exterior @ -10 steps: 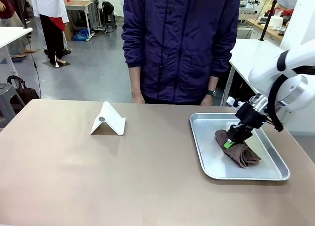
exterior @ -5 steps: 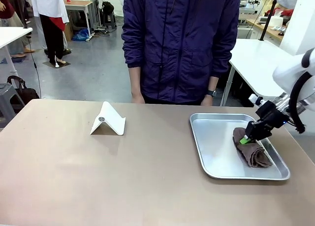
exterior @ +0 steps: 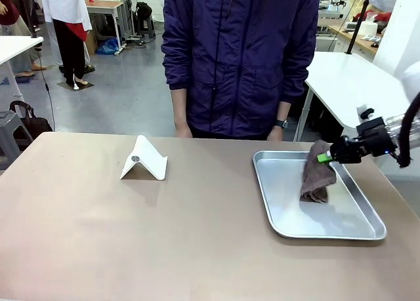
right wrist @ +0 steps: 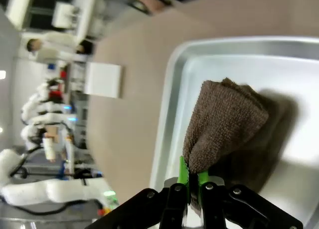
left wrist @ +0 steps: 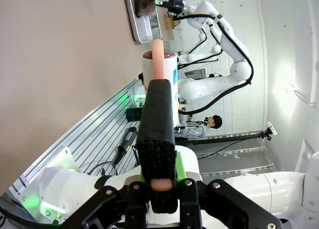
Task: Clean the surface of the table.
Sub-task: Clean the area not pointed to by the person.
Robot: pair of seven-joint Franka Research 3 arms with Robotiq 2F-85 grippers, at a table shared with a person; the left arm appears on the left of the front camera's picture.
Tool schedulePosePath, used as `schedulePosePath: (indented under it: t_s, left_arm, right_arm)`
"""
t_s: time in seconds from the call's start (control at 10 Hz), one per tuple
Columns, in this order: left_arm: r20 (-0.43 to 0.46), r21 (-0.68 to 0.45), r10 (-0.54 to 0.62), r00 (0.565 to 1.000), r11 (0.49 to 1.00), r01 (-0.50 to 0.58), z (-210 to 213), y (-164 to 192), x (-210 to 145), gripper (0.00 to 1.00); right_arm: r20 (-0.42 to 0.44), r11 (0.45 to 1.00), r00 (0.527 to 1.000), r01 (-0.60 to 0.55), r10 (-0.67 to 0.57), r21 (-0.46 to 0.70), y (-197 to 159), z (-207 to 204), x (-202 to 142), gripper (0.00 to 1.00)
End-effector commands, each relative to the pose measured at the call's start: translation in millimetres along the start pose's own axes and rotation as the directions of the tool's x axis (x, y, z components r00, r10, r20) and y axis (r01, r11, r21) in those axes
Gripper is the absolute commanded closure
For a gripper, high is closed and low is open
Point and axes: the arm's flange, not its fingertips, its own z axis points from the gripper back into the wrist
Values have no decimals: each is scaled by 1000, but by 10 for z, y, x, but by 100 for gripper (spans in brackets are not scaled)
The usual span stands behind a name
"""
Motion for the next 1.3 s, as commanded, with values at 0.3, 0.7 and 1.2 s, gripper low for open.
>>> schedulePosePath:
  t_s: [0.3, 0.7, 1.2]
  left_arm:
    - [-5, -8, 9, 1000, 1000, -9, -9, -41, -17, 79]
    - [-5, -8, 9, 1000, 1000, -9, -9, -41, -17, 79]
    - [-5, -8, 9, 1000, 1000, -9, -9, -41, -17, 79]
  right_arm:
    - [45, 888, 996, 53, -83, 456, 297, 592, -454, 100]
    - [-241, 844, 970, 103, 32, 527, 505, 896, -944, 100]
    - [-243, 840, 970, 119, 16, 530, 463, 857, -1011, 100]
